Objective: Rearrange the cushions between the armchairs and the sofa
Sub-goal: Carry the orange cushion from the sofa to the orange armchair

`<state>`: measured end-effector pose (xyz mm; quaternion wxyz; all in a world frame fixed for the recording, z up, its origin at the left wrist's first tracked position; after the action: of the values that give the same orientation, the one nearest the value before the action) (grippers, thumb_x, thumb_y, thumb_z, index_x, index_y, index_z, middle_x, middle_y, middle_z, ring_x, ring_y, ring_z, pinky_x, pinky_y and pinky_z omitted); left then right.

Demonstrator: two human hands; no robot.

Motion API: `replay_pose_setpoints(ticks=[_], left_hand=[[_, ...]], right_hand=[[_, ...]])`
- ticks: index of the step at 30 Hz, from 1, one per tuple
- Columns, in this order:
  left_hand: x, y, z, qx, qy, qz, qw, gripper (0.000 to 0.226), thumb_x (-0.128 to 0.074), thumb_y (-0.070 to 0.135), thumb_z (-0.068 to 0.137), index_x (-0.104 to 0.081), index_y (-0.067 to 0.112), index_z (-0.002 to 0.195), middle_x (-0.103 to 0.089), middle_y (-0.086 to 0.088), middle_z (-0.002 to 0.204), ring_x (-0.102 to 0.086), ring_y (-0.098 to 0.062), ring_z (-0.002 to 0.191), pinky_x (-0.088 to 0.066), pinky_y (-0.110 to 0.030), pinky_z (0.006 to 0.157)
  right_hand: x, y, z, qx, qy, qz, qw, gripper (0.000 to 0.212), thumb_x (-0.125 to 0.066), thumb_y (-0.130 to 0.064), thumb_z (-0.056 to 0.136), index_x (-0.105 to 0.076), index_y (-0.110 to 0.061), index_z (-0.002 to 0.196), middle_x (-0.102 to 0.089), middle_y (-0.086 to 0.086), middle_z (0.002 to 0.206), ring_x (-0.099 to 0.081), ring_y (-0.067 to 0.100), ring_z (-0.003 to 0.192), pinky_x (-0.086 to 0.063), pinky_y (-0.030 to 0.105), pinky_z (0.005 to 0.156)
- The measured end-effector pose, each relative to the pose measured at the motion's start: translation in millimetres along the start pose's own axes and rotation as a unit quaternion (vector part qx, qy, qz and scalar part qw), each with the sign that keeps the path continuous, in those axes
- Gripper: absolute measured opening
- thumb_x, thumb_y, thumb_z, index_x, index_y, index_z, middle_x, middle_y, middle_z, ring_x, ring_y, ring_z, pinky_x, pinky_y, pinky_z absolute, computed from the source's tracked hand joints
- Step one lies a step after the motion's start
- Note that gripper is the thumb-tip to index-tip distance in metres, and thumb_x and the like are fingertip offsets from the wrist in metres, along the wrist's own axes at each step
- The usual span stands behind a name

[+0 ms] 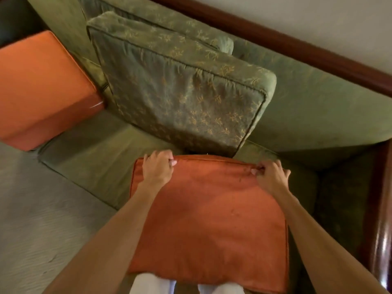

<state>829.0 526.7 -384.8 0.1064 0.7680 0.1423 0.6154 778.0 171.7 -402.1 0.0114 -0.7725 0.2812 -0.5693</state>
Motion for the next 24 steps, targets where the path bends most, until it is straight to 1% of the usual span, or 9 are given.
replay_pose_setpoints(ticks=[5,8,10,11,14,16,18,21,24], left_hand=[[109.0,35.8,-44.3,-0.074,0.084,-0.074,0.991,0.014,-0.075,0.025,0.085,-0.064,0.026,0.078,-0.070,0.006,0.089,-0.063,-0.024,0.096,-0.027,-0.034,0.084],[146.3,43.7,-113.4,-0.137,0.093,-0.065,0.984,0.024,-0.081,0.019,0.077,-0.059,0.028,0.073,-0.067,0.009,0.114,-0.057,-0.023,0.118,-0.031,-0.042,0.099],[146.5,39.0,-148.3,-0.176,0.056,-0.055,0.981,0.028,-0.081,0.019,0.077,-0.055,0.028,0.073,-0.052,0.008,0.145,-0.040,-0.025,0.141,-0.025,-0.048,0.114],[142.7,34.8,-159.3,-0.188,0.017,-0.058,0.980,0.030,-0.081,0.021,0.079,-0.052,0.028,0.076,-0.042,0.010,0.152,-0.035,-0.025,0.145,-0.023,-0.046,0.117],[138.9,24.1,-171.5,-0.160,-0.093,-0.008,0.983,0.050,-0.082,0.050,0.073,-0.045,0.032,0.102,-0.029,0.012,0.158,-0.036,-0.026,0.143,-0.027,-0.046,0.113],[139.0,25.9,-169.3,-0.148,-0.146,0.091,0.974,0.095,-0.080,0.070,0.060,-0.031,0.036,0.135,-0.032,0.002,0.157,-0.034,-0.031,0.141,-0.026,-0.048,0.113],[127.9,29.6,-165.3,-0.151,-0.201,0.174,0.952,0.126,-0.075,0.079,0.055,-0.010,0.031,0.153,-0.042,-0.007,0.151,-0.027,-0.038,0.143,-0.021,-0.050,0.116],[117.3,33.8,-162.3,-0.173,-0.220,0.234,0.931,0.120,-0.073,0.080,0.056,-0.028,0.020,0.149,-0.042,-0.006,0.147,-0.026,-0.033,0.141,-0.018,-0.048,0.116],[126.0,44.8,-165.8,-0.182,-0.201,0.176,0.946,0.103,-0.080,0.069,0.058,-0.041,0.022,0.141,-0.047,-0.001,0.144,-0.043,-0.025,0.133,-0.026,-0.041,0.110]], right_hand=[[115.7,-34.2,-82.1,0.087,0.114,0.041,0.989,0.008,-0.069,-0.022,0.085,-0.062,-0.022,0.081,-0.054,-0.010,0.087,-0.044,0.021,0.099,-0.018,0.036,0.084],[141.3,-32.3,-160.0,0.099,0.117,0.017,0.988,0.015,-0.068,-0.012,0.078,-0.067,-0.020,0.091,-0.055,-0.001,0.124,-0.040,0.024,0.120,-0.022,0.043,0.093],[138.1,-23.2,-195.4,0.070,0.068,0.015,0.995,0.022,-0.071,-0.009,0.079,-0.064,-0.018,0.098,-0.042,0.000,0.152,-0.027,0.023,0.142,-0.018,0.046,0.105],[135.3,-19.6,-207.0,0.053,0.037,0.020,0.998,0.026,-0.072,-0.012,0.081,-0.062,-0.018,0.105,-0.038,0.000,0.155,-0.024,0.021,0.146,-0.014,0.046,0.109],[135.5,-29.3,-221.5,0.045,-0.037,-0.009,0.998,0.076,-0.076,-0.047,0.079,-0.038,-0.022,0.140,-0.042,-0.004,0.144,-0.030,0.021,0.140,-0.017,0.049,0.112],[135.0,-49.7,-219.1,0.080,-0.067,-0.123,0.987,0.112,-0.076,-0.071,0.063,-0.023,-0.023,0.149,-0.038,0.002,0.145,-0.030,0.026,0.137,-0.024,0.054,0.110],[123.4,-68.2,-216.1,0.118,-0.097,-0.231,0.961,0.127,-0.073,-0.081,0.054,-0.020,-0.023,0.154,-0.029,0.012,0.151,-0.026,0.033,0.140,-0.025,0.055,0.112],[113.1,-81.7,-215.5,0.177,-0.106,-0.267,0.941,0.110,-0.072,-0.082,0.053,-0.044,-0.021,0.140,-0.030,0.014,0.150,-0.025,0.033,0.139,-0.021,0.054,0.114],[121.1,-70.8,-218.0,0.172,-0.113,-0.179,0.962,0.091,-0.076,-0.076,0.052,-0.050,-0.023,0.122,-0.053,0.001,0.129,-0.045,0.024,0.127,-0.025,0.046,0.112]])
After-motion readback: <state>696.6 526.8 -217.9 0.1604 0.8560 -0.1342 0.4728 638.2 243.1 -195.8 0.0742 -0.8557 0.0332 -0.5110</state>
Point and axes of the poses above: each hand's wrist, its own z-axis towards the middle knuckle, its own x-axis out of the back of the hand, y = z × x, the point moved 8 cm from there along z, towards the middle knuckle
